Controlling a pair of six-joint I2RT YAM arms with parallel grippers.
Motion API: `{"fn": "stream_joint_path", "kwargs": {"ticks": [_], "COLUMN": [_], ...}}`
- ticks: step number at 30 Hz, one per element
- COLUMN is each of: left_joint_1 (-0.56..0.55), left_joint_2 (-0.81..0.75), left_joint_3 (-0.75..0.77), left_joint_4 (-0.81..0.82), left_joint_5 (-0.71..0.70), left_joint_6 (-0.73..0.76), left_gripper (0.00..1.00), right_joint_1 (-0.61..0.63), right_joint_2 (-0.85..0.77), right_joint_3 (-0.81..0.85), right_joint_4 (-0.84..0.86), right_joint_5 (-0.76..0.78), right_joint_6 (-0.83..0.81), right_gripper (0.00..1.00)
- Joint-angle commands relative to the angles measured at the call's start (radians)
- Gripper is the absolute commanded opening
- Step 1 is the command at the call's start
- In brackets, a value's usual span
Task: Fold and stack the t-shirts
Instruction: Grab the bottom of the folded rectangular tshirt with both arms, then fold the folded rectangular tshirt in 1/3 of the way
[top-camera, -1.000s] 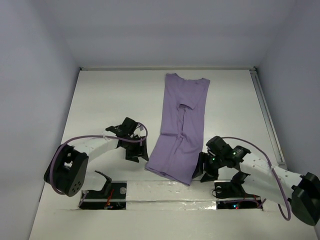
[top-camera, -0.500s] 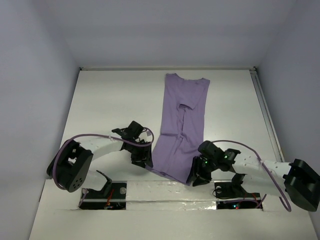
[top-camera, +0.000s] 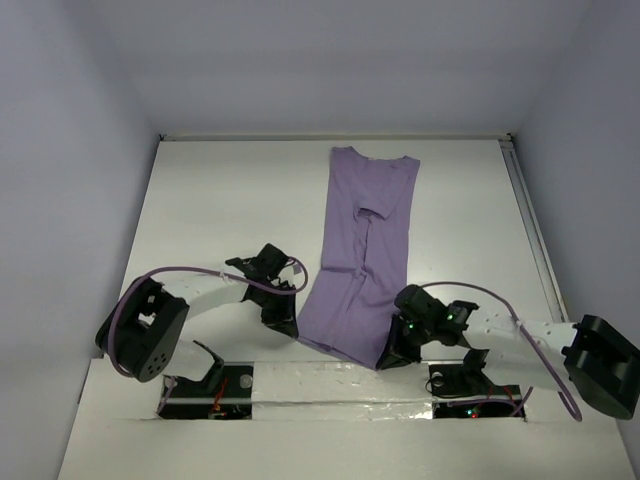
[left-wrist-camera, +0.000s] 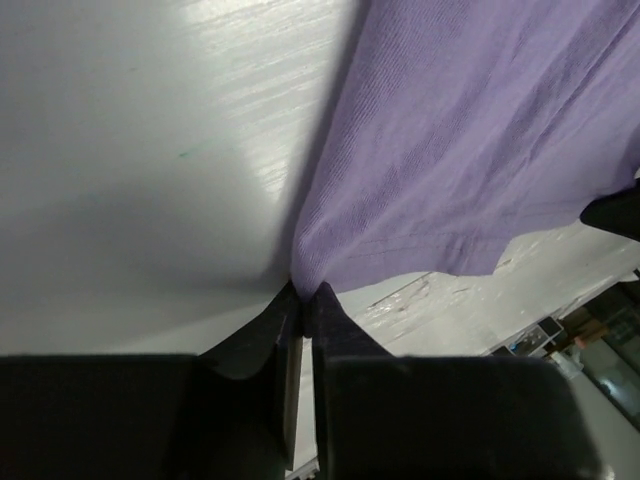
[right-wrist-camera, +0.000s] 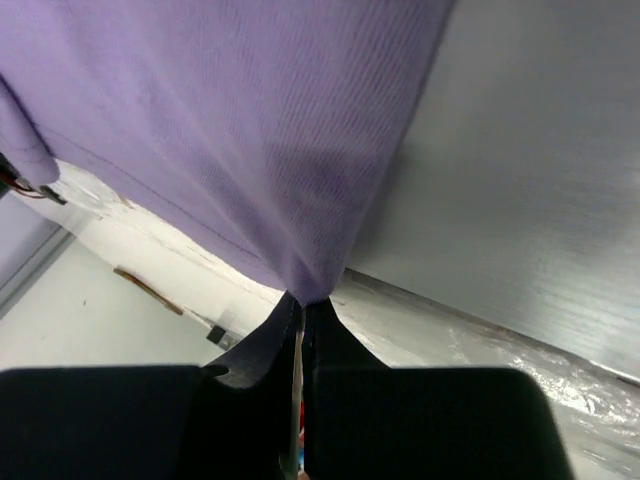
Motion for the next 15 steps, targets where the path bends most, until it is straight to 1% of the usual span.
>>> {"fn": "stream_joint_path", "kwargs": {"ticks": [1,3,5,6,7,8,9,10,11,12,13,14,15], "left_joint_1": [-0.012,-0.012,-0.012,-0.027,-0.047,-0.065,-0.077,-0.077,-0.077,-0.077,-0.077,-0.077,-0.077], "left_joint_2": [0.002,-0.021,-0.090,-0.115,-0.130,-0.142,-0.162,-0.211,-0.228,-0.231,-0.207,-0.189,-0.170], "left_joint_3": [0.010,-0.008,-0.018,-0.001,0.010,0.016,0.020,0.058,0.092,0.194,0.255,0.305,0.392], "left_joint_4": [-0.012,-0.021,-0.072,-0.102,-0.177,-0.188,-0.191,-0.193,-0.207,-0.231,-0.284,-0.302,-0.305], "left_joint_5": [-0.036,-0.013,-0.006,-0.007,-0.036,-0.035,-0.032,-0.042,-0.068,-0.105,-0.186,-0.217,-0.232], "left_joint_6": [0.007,-0.004,-0.036,-0.042,-0.043,-0.074,-0.103,-0.129,-0.158,-0.157,-0.151,-0.146,-0.151], "left_gripper": [0.00,0.00,0.00,0.00,0.00,0.00,0.00,0.00,0.00,0.00,0.00,0.00,0.00], "right_joint_1": [0.015,0.026,0.026,0.026,0.026,0.026,0.026,0.026,0.026,0.026,0.011,0.000,-0.034], "right_joint_2": [-0.049,-0.074,-0.104,-0.140,-0.158,-0.177,-0.206,-0.213,-0.217,-0.218,-0.214,-0.212,-0.209], "right_joint_3": [0.024,0.045,0.075,0.119,0.146,0.174,0.203,0.260,0.283,0.303,0.321,0.355,0.377], "right_joint_4": [-0.032,-0.079,-0.134,-0.200,-0.241,-0.333,-0.373,-0.415,-0.447,-0.491,-0.510,-0.524,-0.551], "right_joint_5": [0.053,0.048,0.051,0.063,0.085,0.143,0.178,0.219,0.253,0.308,0.336,0.365,0.423], "right_joint_6": [0.002,0.001,-0.015,-0.022,-0.027,-0.041,-0.048,-0.054,-0.067,-0.076,-0.084,-0.109,-0.126], "right_gripper": [0.00,0.00,0.00,0.00,0.00,0.00,0.00,0.00,0.00,0.00,0.00,0.00,0.00]}}
